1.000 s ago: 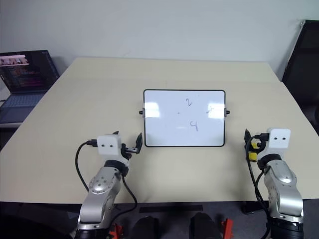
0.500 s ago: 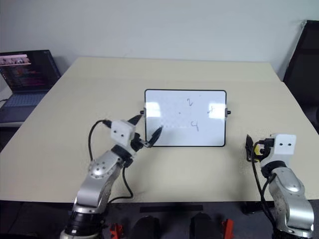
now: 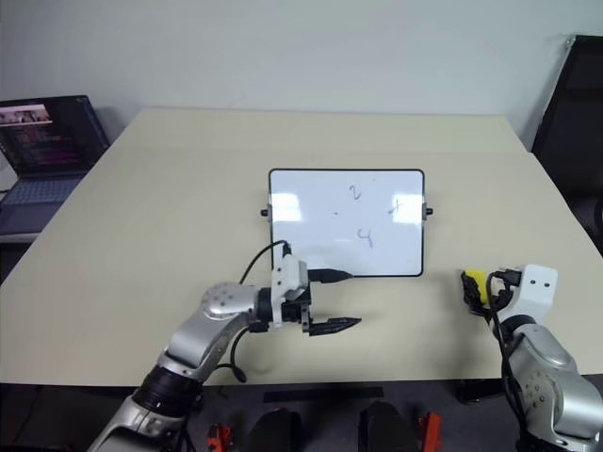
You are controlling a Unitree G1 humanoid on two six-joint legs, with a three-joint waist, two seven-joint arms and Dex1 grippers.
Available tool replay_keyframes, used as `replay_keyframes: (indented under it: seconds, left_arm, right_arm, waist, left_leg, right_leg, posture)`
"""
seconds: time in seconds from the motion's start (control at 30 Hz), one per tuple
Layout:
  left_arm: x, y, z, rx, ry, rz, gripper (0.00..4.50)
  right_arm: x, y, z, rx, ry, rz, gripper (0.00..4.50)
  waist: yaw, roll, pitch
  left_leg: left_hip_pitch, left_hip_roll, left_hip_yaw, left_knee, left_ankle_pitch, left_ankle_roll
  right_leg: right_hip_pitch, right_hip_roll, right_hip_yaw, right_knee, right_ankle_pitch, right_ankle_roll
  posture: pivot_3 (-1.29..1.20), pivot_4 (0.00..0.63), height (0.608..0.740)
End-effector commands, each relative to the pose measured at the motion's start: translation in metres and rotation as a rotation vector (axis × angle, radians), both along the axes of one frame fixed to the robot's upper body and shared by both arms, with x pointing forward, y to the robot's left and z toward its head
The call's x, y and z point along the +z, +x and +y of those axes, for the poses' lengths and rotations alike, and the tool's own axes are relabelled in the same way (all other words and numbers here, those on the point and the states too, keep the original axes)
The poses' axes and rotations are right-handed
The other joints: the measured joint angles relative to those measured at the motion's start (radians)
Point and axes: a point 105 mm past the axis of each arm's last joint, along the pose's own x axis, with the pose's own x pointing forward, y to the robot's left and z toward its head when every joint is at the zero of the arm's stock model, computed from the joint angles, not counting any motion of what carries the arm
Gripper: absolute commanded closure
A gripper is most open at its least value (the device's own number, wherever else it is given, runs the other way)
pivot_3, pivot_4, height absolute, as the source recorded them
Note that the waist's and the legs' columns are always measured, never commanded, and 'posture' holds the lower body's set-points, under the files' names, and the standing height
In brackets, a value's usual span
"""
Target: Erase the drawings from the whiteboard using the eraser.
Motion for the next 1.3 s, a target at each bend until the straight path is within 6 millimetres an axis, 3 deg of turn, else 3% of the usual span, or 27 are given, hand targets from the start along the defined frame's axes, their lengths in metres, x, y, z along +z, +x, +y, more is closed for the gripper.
replay_keyframes:
  seconds: [0.03,0.5,0.63,0.87,1.07,1.3]
  left_arm:
    - [0.01,0.002,-0.002,-0.02,-0.013,-0.05,0.0]
    - [0.014,0.007,0.003,0.021,-0.015,-0.07,0.0]
    - [0.013,0.01,0.005,0.032,-0.006,-0.076,0.0]
    - [0.012,0.012,0.006,0.039,0.006,-0.086,0.0]
    - [0.016,0.018,0.006,0.051,0.006,-0.114,0.0]
    - [0.024,0.054,0.015,0.239,0.039,-0.285,0.0]
  right_arm:
    - [0.006,0.004,-0.003,0.008,-0.028,-0.012,0.05]
    - [0.002,0.013,0.003,0.038,-0.016,-0.001,0.05]
    - [0.001,0.014,0.0,0.024,-0.018,0.001,0.91]
    - [0.002,0.014,-0.002,0.013,-0.017,-0.009,3.3]
    - [0.007,0.015,-0.002,0.005,-0.056,-0.027,3.31]
    - [0.039,0.029,0.022,0.09,-0.133,-0.202,3.31]
  waist:
    - [0.0,0.0,0.0]
    - [0.0,0.0,0.0]
    - [0.0,0.0,0.0]
    - [0.0,0.0,0.0]
    - [0.0,0.0,0.0]
    - [-0.001,0.0,0.0]
  left_leg:
    - [0.0,0.0,0.0,0.0,0.0,0.0]
    - [0.0,0.0,0.0,0.0,0.0,0.0]
    - [0.0,0.0,0.0,0.0,0.0,0.0]
    - [0.0,0.0,0.0,0.0,0.0,0.0]
    - [0.0,0.0,0.0,0.0,0.0,0.0]
    - [0.0,0.0,0.0,0.0,0.0,0.0]
  right_leg:
    - [0.0,0.0,0.0,0.0,0.0,0.0]
    - [0.0,0.0,0.0,0.0,0.0,0.0]
    - [0.0,0.0,0.0,0.0,0.0,0.0]
    - [0.0,0.0,0.0,0.0,0.0,0.0]
    - [0.0,0.0,0.0,0.0,0.0,0.0]
    - [0.0,0.001,0.0,0.001,0.0,0.0]
  posture:
    - [0.0,0.15,0.74]
    - [0.0,0.15,0.74]
    - [0.0,0.15,0.74]
    - [0.0,0.15,0.74]
    - [0.0,0.15,0.74]
    - [0.0,0.15,0.74]
